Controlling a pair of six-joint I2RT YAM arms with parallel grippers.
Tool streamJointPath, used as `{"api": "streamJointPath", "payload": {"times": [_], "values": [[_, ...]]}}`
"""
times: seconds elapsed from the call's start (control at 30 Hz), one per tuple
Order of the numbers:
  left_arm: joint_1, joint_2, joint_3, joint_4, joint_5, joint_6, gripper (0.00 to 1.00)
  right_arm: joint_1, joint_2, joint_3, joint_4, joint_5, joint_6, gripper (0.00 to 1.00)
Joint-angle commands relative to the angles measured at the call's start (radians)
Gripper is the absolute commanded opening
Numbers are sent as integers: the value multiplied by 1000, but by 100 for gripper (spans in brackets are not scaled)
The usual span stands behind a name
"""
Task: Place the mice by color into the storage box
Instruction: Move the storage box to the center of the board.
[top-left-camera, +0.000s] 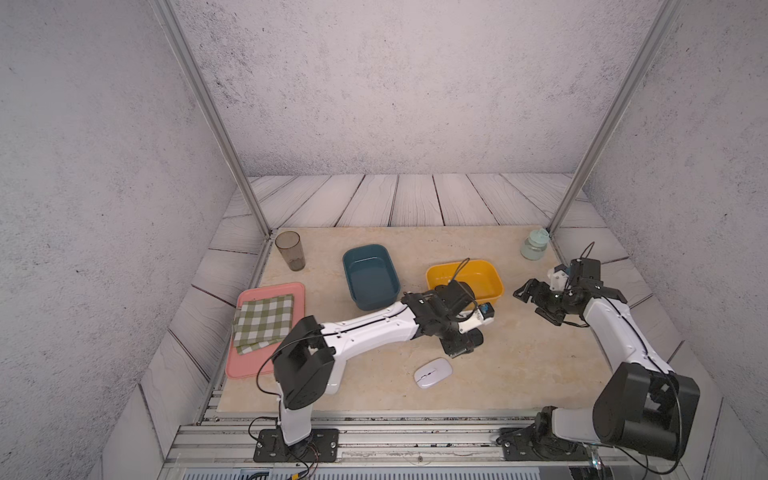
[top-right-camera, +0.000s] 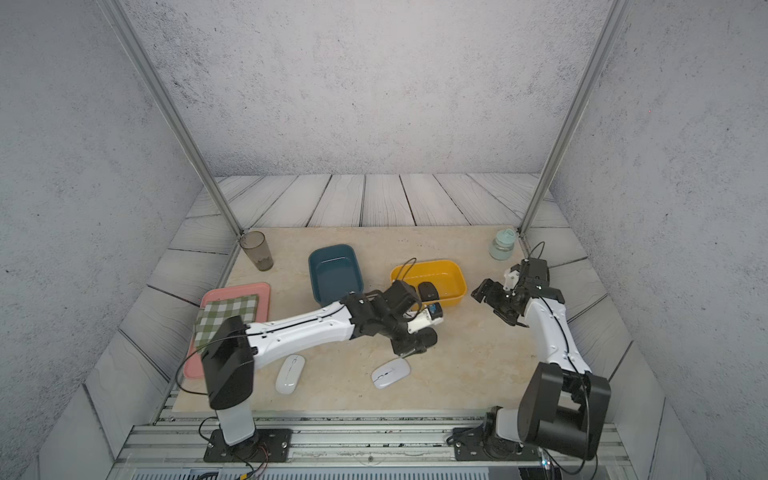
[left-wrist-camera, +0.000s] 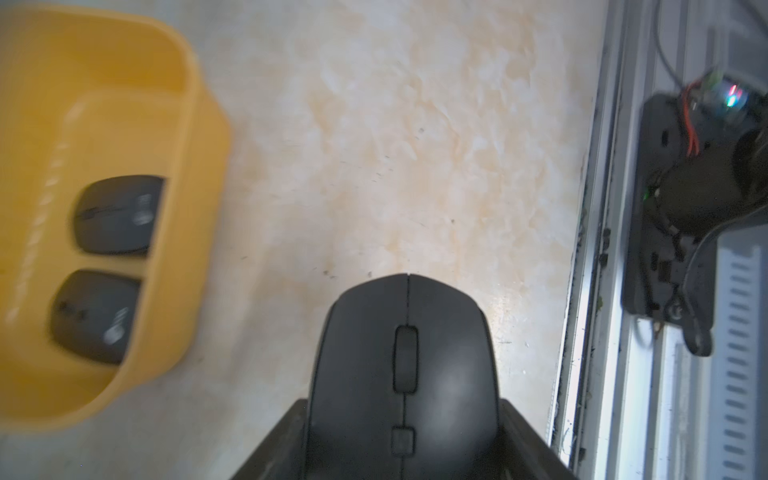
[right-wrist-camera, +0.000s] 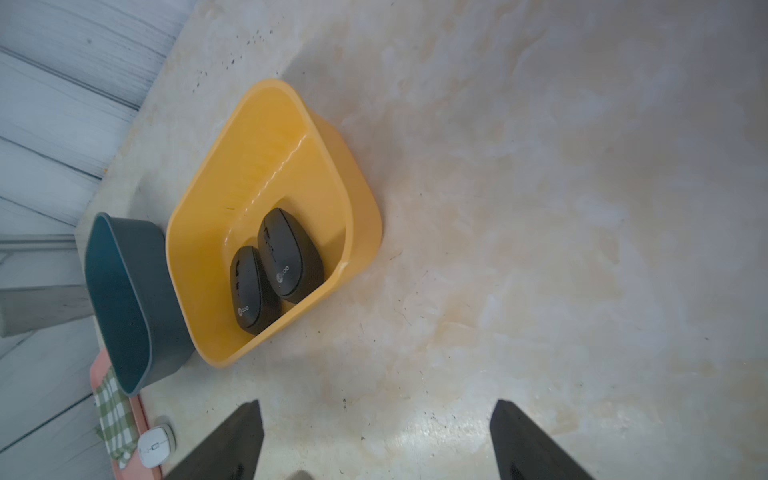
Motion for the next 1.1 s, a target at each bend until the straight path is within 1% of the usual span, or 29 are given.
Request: {"api": "streamJointPath", "payload": {"times": [0.0, 0.03, 0.1, 0.2, 0.33, 0.43, 0.53, 0.6, 0.77, 0.87, 1.0, 1.07], "values": [[39, -150, -86, -13, -4, -174, 44, 59, 80, 66, -20, 55, -48, 85], [53, -198, -113, -15, -12, -206, 44, 76, 113, 88, -20, 65, -57, 81], [75, -285, -150, -47, -30, -252, 44, 117, 174, 133, -30, 133, -76, 79], [100, -390, -176, -119, -60, -321, 44, 148, 257, 199, -47, 193, -108, 74], [115, -476, -207, -204, -94, -408, 45, 161, 325, 245, -48, 264, -134, 70], [120, -525, -240, -221, -111, -447, 46, 173, 378, 281, -56, 306, -162, 67], [127, -556, -263, -229, -124, -465, 46, 181, 421, 298, -40, 302, -166, 62], [132, -569, -272, -231, -132, -470, 46, 192, 438, 300, -15, 284, -164, 58], [150, -583, -270, -249, -141, -483, 46, 254, 474, 327, -13, 309, -172, 53], [162, -595, -274, -253, -145, -487, 46, 267, 482, 314, -6, 305, -157, 44], [180, -612, -277, -270, -159, -478, 46, 282, 459, 261, 6, 304, -138, 32], [191, -619, -277, -277, -164, -471, 46, 293, 438, 232, 3, 308, -134, 28]]}}
